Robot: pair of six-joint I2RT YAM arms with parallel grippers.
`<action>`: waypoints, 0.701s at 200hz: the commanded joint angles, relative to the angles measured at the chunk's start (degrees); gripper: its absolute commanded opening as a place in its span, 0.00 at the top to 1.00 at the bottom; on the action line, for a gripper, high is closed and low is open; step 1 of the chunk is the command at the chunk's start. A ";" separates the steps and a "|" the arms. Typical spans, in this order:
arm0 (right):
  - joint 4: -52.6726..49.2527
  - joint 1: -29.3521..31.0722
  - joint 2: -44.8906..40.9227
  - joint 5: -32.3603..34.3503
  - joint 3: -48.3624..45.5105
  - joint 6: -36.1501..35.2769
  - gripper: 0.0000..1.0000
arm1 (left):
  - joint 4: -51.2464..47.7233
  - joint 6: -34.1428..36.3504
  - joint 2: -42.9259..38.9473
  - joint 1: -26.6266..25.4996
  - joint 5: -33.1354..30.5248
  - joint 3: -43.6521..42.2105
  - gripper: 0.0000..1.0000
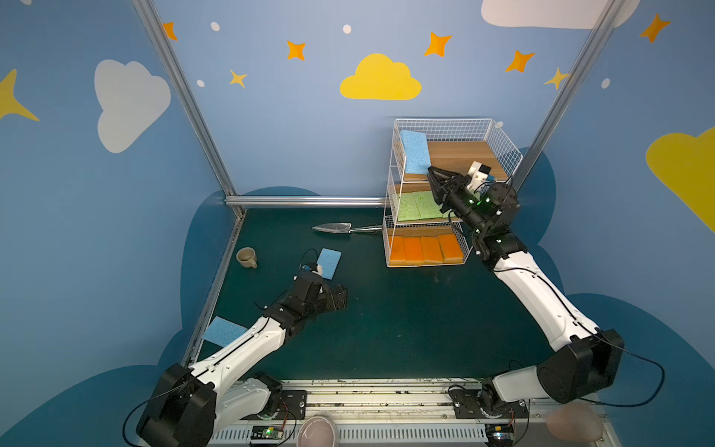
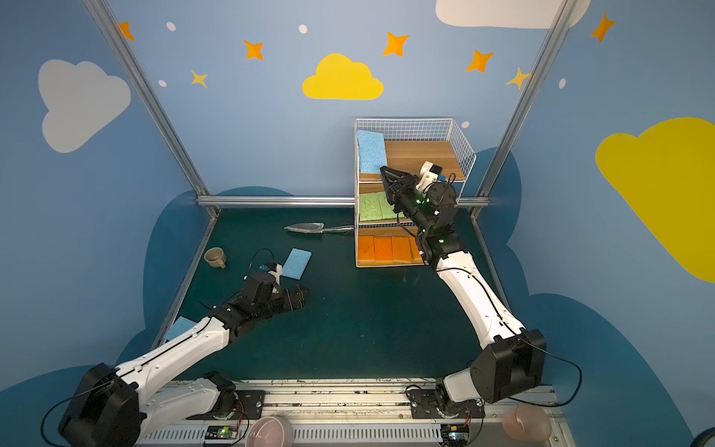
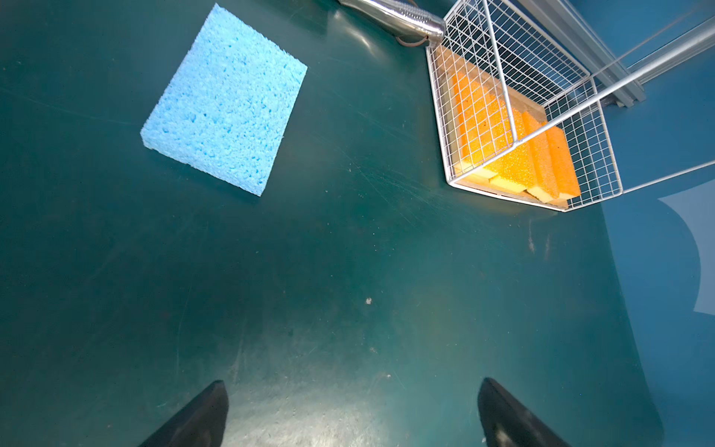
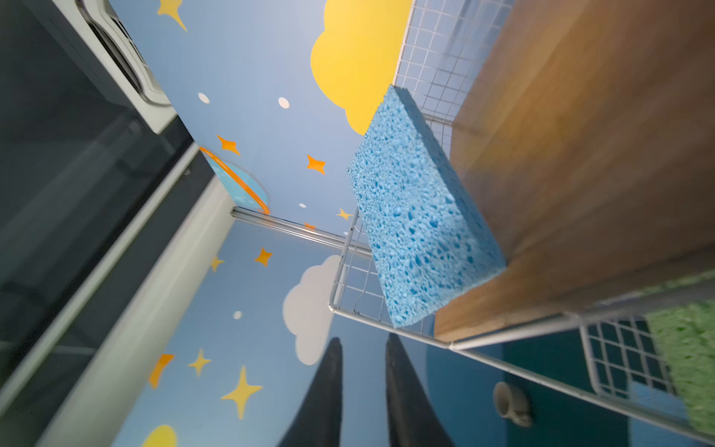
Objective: Place and organize the cleaning sponges onto the shelf
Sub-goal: 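Lower the light-blue sponge onto the top shelf and open the right gripper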
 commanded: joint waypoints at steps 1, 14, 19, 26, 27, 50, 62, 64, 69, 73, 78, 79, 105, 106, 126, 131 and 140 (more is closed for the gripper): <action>-13.59 -0.60 2.35 -6.08 12.68 -11.87 0.97 | -0.17 0.13 0.08 0.26 -0.53 1.80 0.00; -20.18 -0.91 5.68 -7.67 19.77 -15.88 1.00 | -0.32 0.20 -0.04 0.26 -0.51 2.05 0.00; -22.90 -0.96 6.99 -7.68 22.50 -17.72 1.00 | -0.38 0.26 0.03 0.36 -0.44 2.08 0.00; -26.66 -1.05 8.92 -7.48 26.28 -20.27 1.00 | -0.50 0.27 -0.02 0.30 -0.44 2.08 0.00; -27.16 -1.05 9.06 -7.47 26.81 -20.63 1.00 | -0.51 0.27 0.01 0.30 -0.44 2.08 0.00; -33.99 -1.05 15.56 -7.68 36.75 -27.52 1.00 | -0.77 -0.18 -0.30 0.38 -0.08 1.75 0.00; -34.26 -1.03 18.44 -8.97 40.30 -29.35 1.00 | -0.87 -0.53 -0.56 0.33 0.24 1.39 0.00; -34.47 -1.04 18.91 -9.09 40.93 -29.60 1.00 | -0.92 -0.59 -0.64 0.37 0.30 1.31 0.00; -35.33 -1.05 20.18 -9.20 42.79 -30.41 1.00 | -0.99 -0.63 -0.73 0.30 0.41 1.14 0.00; -36.33 -0.98 21.24 -9.26 44.44 -30.97 1.00 | -1.09 -0.69 -0.83 0.35 0.52 1.04 0.00; -37.37 -0.96 22.55 -9.32 46.55 -31.65 1.00 | -1.22 -0.77 -0.99 0.36 0.55 0.94 0.00; -37.95 -0.96 22.77 -9.32 46.96 -31.77 1.00 | -1.27 -0.83 -1.00 0.33 0.58 0.94 0.00; -43.83 -0.70 27.85 -7.62 55.43 -34.31 1.00 | -1.57 -0.75 -1.76 0.32 0.80 0.26 0.00; -43.96 -0.70 27.97 -7.50 55.63 -34.37 1.00 | -1.58 -0.77 -1.78 0.35 0.79 0.24 0.00; -44.31 -0.61 28.53 -4.77 55.58 -34.86 1.00 | -1.56 -0.79 -2.24 0.30 0.72 -0.25 0.00; -44.19 -0.61 28.64 -4.22 55.35 -35.01 1.00 | -1.58 -0.79 -2.32 0.36 0.76 -0.35 0.00; -44.25 -0.61 29.09 -3.57 55.18 -35.21 1.00 | -1.57 -0.81 -2.42 0.38 0.79 -0.47 0.00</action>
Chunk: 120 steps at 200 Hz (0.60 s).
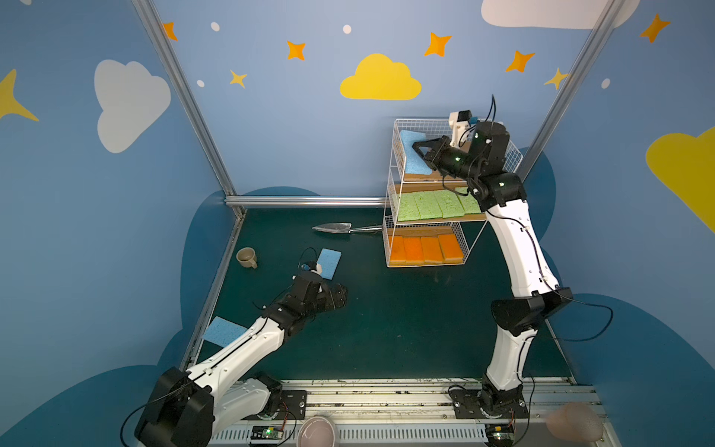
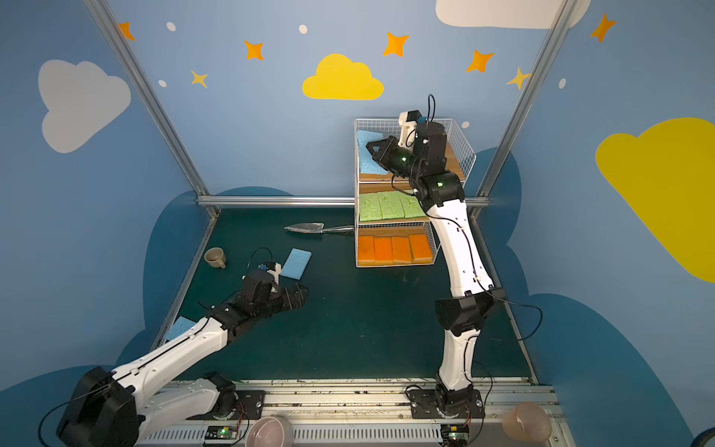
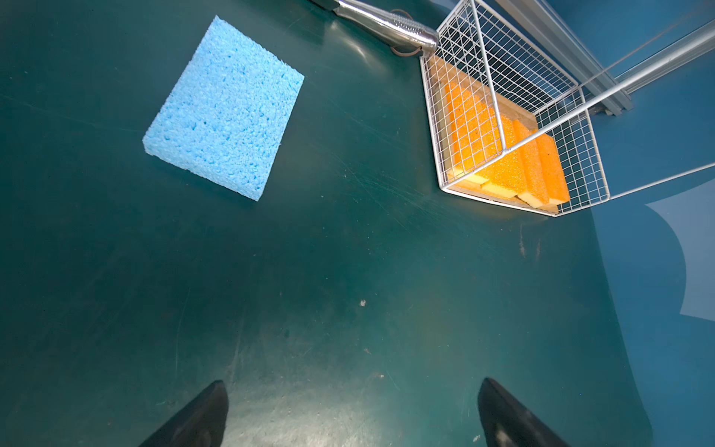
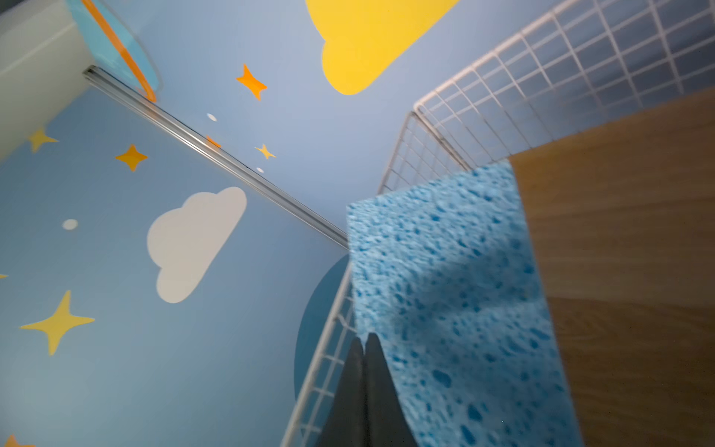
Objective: Place and organize the cleaning sponges onto the shelf
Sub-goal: 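Lower the light-blue sponge onto the top shelf and open the right gripper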
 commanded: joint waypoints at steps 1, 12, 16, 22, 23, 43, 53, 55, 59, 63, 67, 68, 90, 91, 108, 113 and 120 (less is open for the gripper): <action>-2.29 0.24 -0.65 2.71 1.97 -3.02 1.00 | -0.68 -0.34 -0.98 0.23 0.48 -0.91 0.00; -2.69 0.17 -0.01 3.17 2.07 -3.17 1.00 | -0.76 -0.35 -1.23 0.24 0.57 -0.99 0.00; -2.83 0.16 0.22 3.22 2.15 -3.22 1.00 | -0.80 -0.36 -1.28 0.23 0.57 -1.00 0.00; -3.08 0.16 0.52 3.31 2.14 -3.45 1.00 | -0.94 -0.46 -1.28 0.27 0.50 -1.00 0.00; -3.11 0.16 0.56 3.36 2.10 -3.46 1.00 | -0.95 -0.44 -1.32 0.27 0.49 -1.00 0.00; -4.20 -0.04 0.94 4.53 2.07 -3.99 1.00 | -1.16 -0.42 -1.66 0.22 0.42 -1.16 0.00; -3.83 -0.02 0.80 4.46 1.64 -4.02 1.00 | -1.21 -0.42 -1.95 0.20 0.26 -1.19 0.00; -3.77 -0.02 0.77 4.39 1.59 -4.00 1.00 | -1.21 -0.35 -1.91 0.19 0.29 -1.24 0.00; -3.40 -0.02 0.71 4.18 1.48 -4.00 1.00 | -1.21 -0.33 -1.98 0.24 0.24 -1.26 0.00; -3.12 -0.11 0.62 3.96 1.29 -4.04 1.00 | -1.16 -0.33 -2.07 0.21 0.18 -1.26 0.00; -2.71 -0.11 0.54 3.66 1.19 -3.93 1.00 | -1.18 -0.20 -2.00 0.19 0.07 -1.26 0.00; -2.66 -0.11 0.49 3.62 1.19 -3.92 1.00 | -1.15 -0.18 -2.08 0.23 0.06 -1.26 0.00; -0.74 -0.36 -0.47 2.19 1.05 -3.65 1.00 | -0.73 0.51 -2.43 0.32 -0.88 -1.26 0.00; -0.71 -0.36 -0.54 2.10 1.03 -3.60 1.00 | -0.71 0.57 -2.43 0.30 -0.95 -1.26 0.00; 1.56 -1.04 -1.80 -0.55 0.71 -2.58 1.00 | -0.09 1.14 -1.90 0.35 -1.84 -0.97 0.00; 2.05 -1.22 -2.20 -1.41 0.66 -2.34 1.00 | -0.05 1.35 -1.61 0.54 -1.93 -0.64 0.00; 2.70 -1.46 -2.96 -2.50 0.51 -2.28 0.97 | -0.15 1.53 -0.70 0.97 -1.98 0.01 0.00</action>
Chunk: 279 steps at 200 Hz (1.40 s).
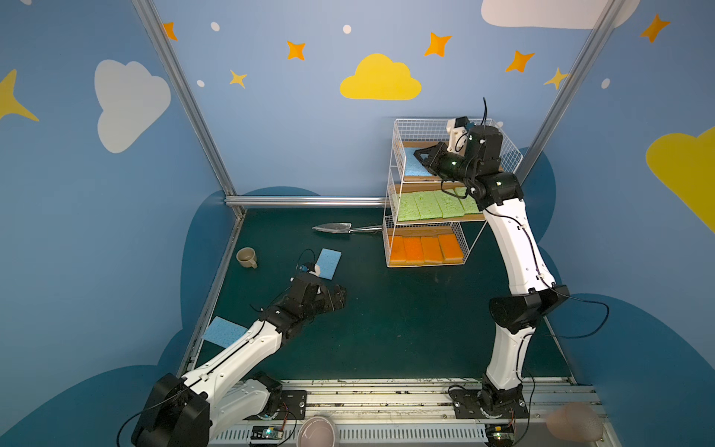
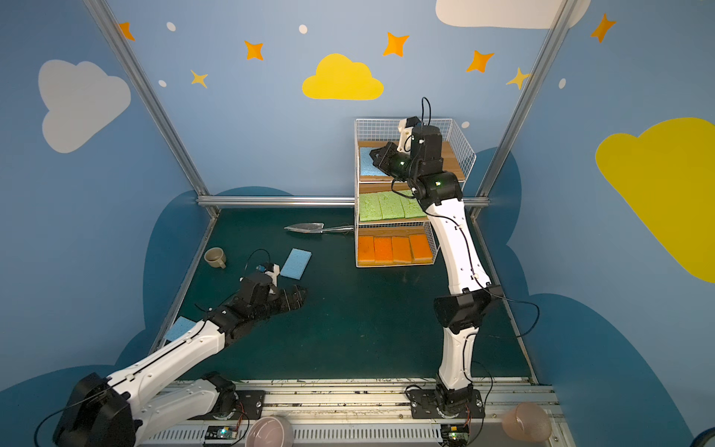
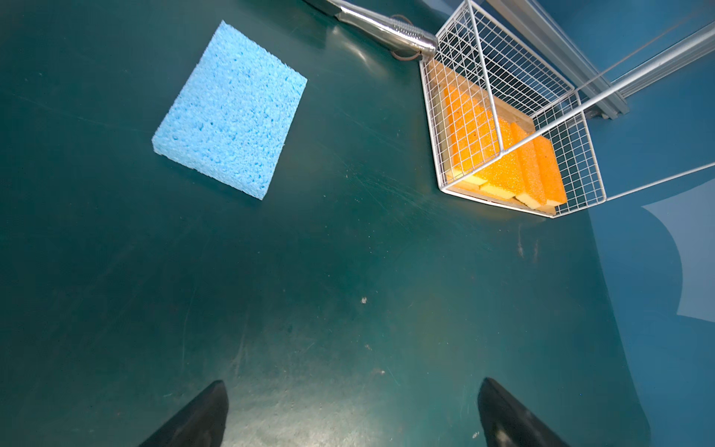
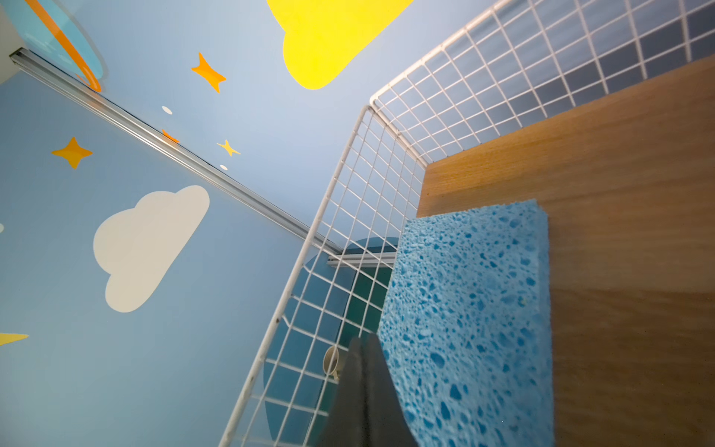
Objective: Place and organize the cleaning sponges onto the shelf
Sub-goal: 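Lower the light-blue sponge onto the top shelf and open the right gripper, then withdraw the right gripper from the shelf while the left reaches for a light-blue sponge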
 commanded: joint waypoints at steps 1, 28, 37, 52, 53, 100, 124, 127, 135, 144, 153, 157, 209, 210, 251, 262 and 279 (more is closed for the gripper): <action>4.32 -1.09 -3.30 -4.09 -0.31 0.36 0.96 | 0.28 1.39 1.11 1.00 -1.30 0.82 0.00; 9.15 -1.13 -9.35 -7.28 -6.50 -0.81 0.86 | -2.01 2.33 6.49 3.97 -0.96 5.81 0.02; 11.93 -1.09 -12.29 -8.37 -10.72 -0.81 0.83 | -2.43 2.75 8.72 4.99 -0.86 7.51 0.04; 14.89 -1.17 -17.25 -9.32 -17.59 -1.40 0.80 | -2.71 3.59 12.58 6.42 -1.40 10.59 0.22; 15.00 -1.15 -17.58 -9.38 -18.03 -1.45 0.80 | -2.71 3.63 12.85 6.52 -1.44 10.82 0.24; 19.13 -1.20 -34.68 -10.90 -43.18 -4.19 0.74 | -3.90 5.50 25.25 9.58 -2.51 21.47 0.59; 21.08 -1.55 -44.60 -9.66 -58.64 -6.04 0.66 | -6.98 6.58 32.57 11.79 -1.80 28.11 0.61; 21.45 -1.63 -45.88 -9.28 -60.60 -6.07 0.66 | -7.49 6.58 33.48 12.14 -1.45 29.04 0.61; 22.57 -1.81 -49.16 -8.20 -65.82 -6.04 0.64 | -8.36 7.31 35.84 12.95 0.11 31.25 0.61; 23.89 -1.99 -52.64 -7.36 -71.30 -5.69 0.63 | -8.86 8.20 38.51 13.51 1.37 33.52 0.62; 24.74 -2.26 -55.71 -6.61 -76.21 -5.40 0.62 | -9.58 8.78 41.00 13.71 1.77 35.92 0.62; 25.23 -2.26 -56.95 -6.22 -78.25 -5.17 0.62 | -10.15 9.12 42.32 13.75 1.78 37.12 0.63; 23.09 -3.31 -63.74 -7.49 -91.49 -6.53 0.62 | -15.59 10.69 53.69 13.75 1.54 47.43 0.66; 23.01 -3.31 -63.81 -7.50 -91.59 -6.57 0.62 | -15.57 10.65 53.75 13.75 1.66 47.43 0.66; 24.32 -3.92 -65.15 -7.67 -95.96 -6.53 0.62 | -12.57 8.61 55.77 13.36 4.87 43.81 0.68; 24.91 -4.00 -64.98 -7.97 -96.46 -6.28 0.62 | -11.28 8.29 55.35 12.67 5.13 42.01 0.68; 25.78 -4.13 -64.59 -8.51 -97.08 -5.75 0.62 | -9.80 7.79 54.46 11.05 5.38 39.24 0.68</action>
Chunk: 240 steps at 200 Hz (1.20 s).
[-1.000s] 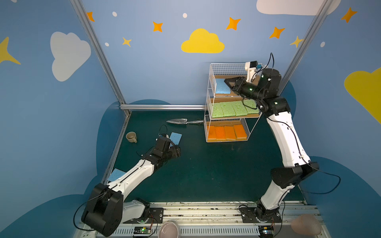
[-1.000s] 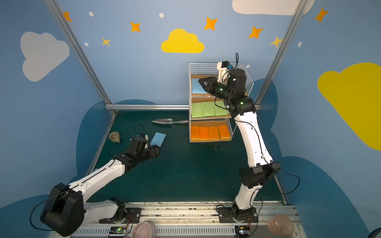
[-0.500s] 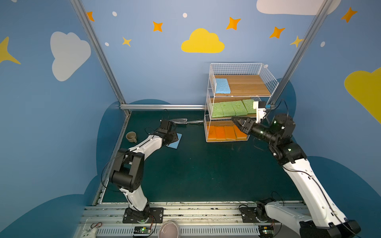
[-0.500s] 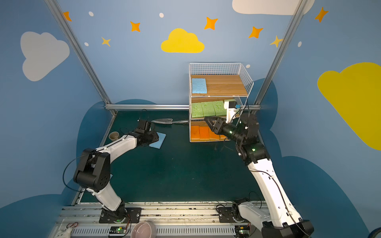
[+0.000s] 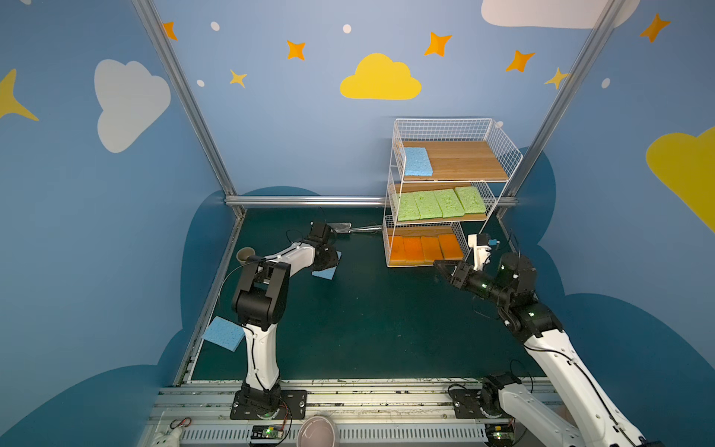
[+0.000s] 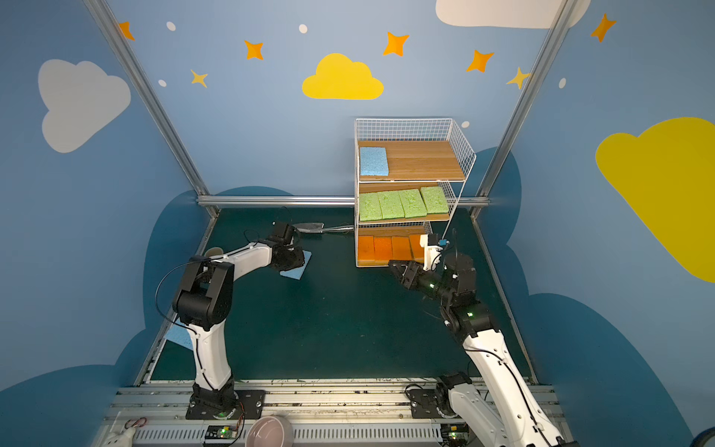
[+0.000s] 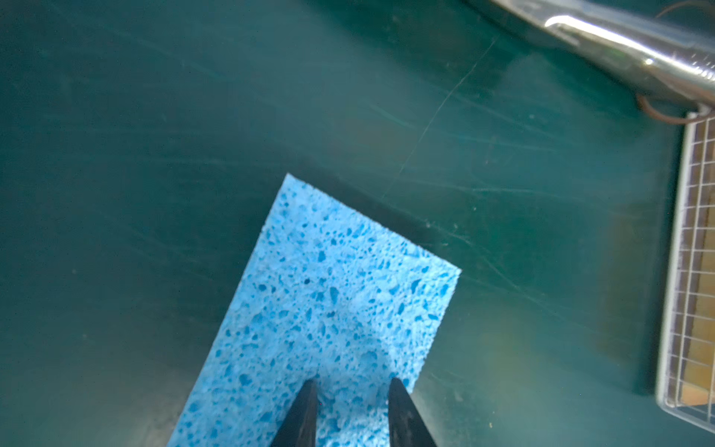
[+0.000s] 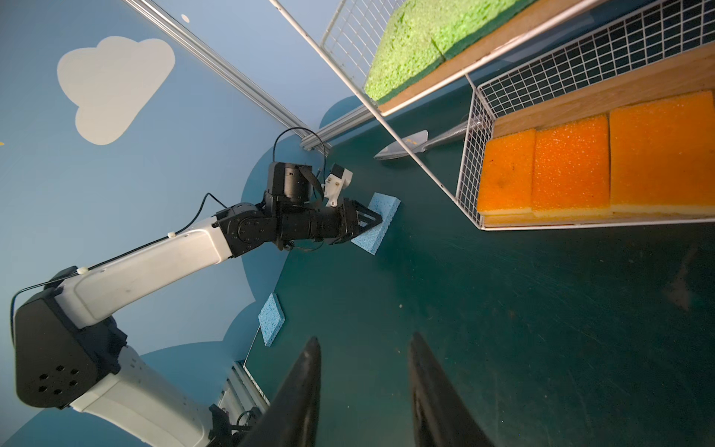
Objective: Place and organize the cleaning sponges onto the shelf
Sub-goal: 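Withdraw the right gripper from the shelf while the left reaches for a light-blue sponge, then grasp the light-blue sponge with the left gripper and carry it toward the right gripper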
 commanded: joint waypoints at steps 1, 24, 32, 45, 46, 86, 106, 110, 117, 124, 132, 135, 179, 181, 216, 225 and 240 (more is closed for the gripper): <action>3.01 -0.36 -0.20 -1.04 -0.87 -0.12 0.62 | -0.63 -1.17 -0.33 -2.45 2.82 -4.27 0.68; 3.46 -0.55 0.18 -0.89 -1.75 0.96 0.62 | 2.42 -3.19 -2.39 -6.20 4.16 -8.81 0.68; 3.64 -0.53 0.20 -0.71 -2.18 1.20 0.62 | 4.14 -4.48 -3.20 -7.88 4.96 -10.76 0.68; 4.32 -0.68 0.23 -0.37 -3.03 1.51 0.62 | 7.41 -7.25 -4.24 -11.29 6.10 -13.58 0.68; 4.34 -0.71 0.22 -0.32 -3.11 1.58 0.62 | 7.73 -7.37 -4.33 -11.53 6.19 -13.82 0.68; 3.75 -2.14 0.40 -0.67 -4.59 3.36 0.62 | 21.49 -20.51 -6.07 -25.75 4.94 -19.24 0.66; 1.86 -3.82 0.73 -2.14 -4.59 3.97 0.62 | 22.02 -22.78 -5.49 -31.52 3.63 -14.74 0.62; 1.58 -4.25 0.68 -2.41 -4.59 4.10 0.62 | 21.26 -22.50 -5.61 -32.34 3.08 -13.64 0.61; 0.84 -5.01 0.58 -3.18 -4.67 4.26 0.62 | 20.05 -21.87 -6.25 -33.46 2.11 -12.15 0.59; 0.18 -5.82 0.25 -3.75 -4.74 4.36 0.62 | 19.05 -20.94 -7.33 -34.05 1.21 -11.17 0.55; -0.65 -6.63 -0.11 -4.33 -4.97 4.37 0.62 | 18.58 -20.10 -9.10 -34.28 0.55 -10.98 0.49; -0.87 -6.90 -0.33 -4.51 -5.02 4.38 0.62 | 18.46 -19.78 -9.80 -34.27 0.38 -11.03 0.47; -4.92 -8.47 -1.73 -5.89 -7.33 2.77 0.63 | 11.71 -12.73 -16.02 -32.65 0.07 -12.05 0.56; -5.06 -8.48 -1.73 -6.01 -7.45 2.63 0.63 | 11.39 -12.27 -16.03 -32.49 0.34 -12.15 0.58; -6.76 -8.56 -2.15 -7.35 -9.99 1.85 0.62 | 10.84 -9.78 -14.25 -30.96 3.48 -16.69 0.72; -6.49 -8.57 -2.47 -8.07 -10.97 2.31 0.60 | 11.17 -9.40 -13.64 -30.95 3.32 -17.50 0.73; -5.84 -8.61 -2.85 -9.25 -12.58 3.03 0.57 | 11.31 -9.18 -12.13 -30.85 3.22 -18.10 0.73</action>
